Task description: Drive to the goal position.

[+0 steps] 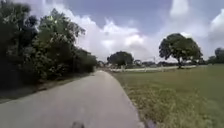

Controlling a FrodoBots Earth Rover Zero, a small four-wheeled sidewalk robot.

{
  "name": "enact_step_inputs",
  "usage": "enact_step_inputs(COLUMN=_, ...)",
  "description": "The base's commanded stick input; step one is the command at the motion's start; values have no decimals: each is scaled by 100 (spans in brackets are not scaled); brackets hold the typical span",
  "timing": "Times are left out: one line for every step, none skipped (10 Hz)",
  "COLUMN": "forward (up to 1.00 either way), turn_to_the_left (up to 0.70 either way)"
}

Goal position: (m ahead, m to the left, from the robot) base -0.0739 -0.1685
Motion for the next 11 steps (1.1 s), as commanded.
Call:
enact_step_inputs(forward=85, turn_to_the_left=0)
enact_step_inputs(forward=85, turn_to_the_left=0)
enact_step_inputs(forward=85, turn_to_the_left=0)
enact_step_inputs(forward=85, turn_to_the_left=0)
enact_step_inputs(forward=85, turn_to_the_left=0)
enact_step_inputs(forward=85, turn_to_the_left=0)
enact_step_inputs(forward=85, turn_to_the_left=0)
enact_step_inputs(forward=85, turn_to_the_left=0)
enact_step_inputs(forward=85, turn_to_the_left=0)
enact_step_inputs(forward=85, turn_to_the_left=0)
enact_step_inputs(forward=85, turn_to_the_left=9)
